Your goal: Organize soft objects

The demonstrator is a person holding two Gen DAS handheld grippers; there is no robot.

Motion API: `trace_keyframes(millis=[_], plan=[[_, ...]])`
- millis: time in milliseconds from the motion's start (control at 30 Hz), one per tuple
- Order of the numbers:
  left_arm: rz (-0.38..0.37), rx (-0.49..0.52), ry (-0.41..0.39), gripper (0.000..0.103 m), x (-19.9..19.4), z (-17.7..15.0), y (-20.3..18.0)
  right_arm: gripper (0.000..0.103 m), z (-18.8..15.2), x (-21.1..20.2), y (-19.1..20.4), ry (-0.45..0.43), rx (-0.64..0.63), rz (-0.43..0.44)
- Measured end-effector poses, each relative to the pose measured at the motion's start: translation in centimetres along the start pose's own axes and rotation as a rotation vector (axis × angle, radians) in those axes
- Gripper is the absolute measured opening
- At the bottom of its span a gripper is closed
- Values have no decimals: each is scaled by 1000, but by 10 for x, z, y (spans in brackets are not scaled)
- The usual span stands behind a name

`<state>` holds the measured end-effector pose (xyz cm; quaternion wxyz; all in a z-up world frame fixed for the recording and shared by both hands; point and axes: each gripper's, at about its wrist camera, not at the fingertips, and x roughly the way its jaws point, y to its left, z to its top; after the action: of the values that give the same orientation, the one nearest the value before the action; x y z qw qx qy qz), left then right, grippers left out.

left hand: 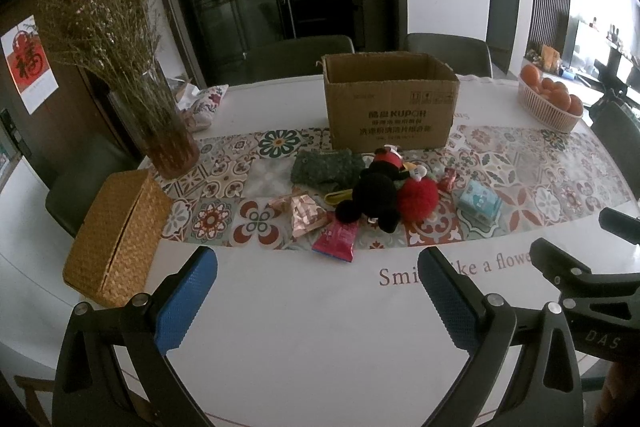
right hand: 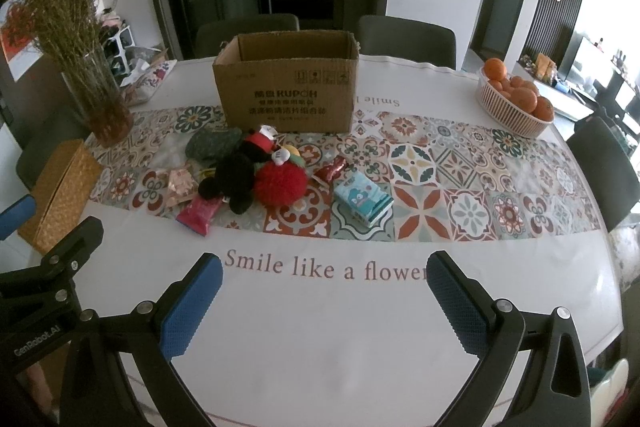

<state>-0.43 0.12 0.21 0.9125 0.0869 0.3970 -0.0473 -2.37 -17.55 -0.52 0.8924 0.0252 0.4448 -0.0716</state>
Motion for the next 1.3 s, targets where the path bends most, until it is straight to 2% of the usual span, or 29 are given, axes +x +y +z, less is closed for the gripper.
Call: trace_keyframes(millis=[1300], plan=[[-13, -6, 12, 102, 2, -4, 0, 103, 4, 4, 1, 11, -5, -1]])
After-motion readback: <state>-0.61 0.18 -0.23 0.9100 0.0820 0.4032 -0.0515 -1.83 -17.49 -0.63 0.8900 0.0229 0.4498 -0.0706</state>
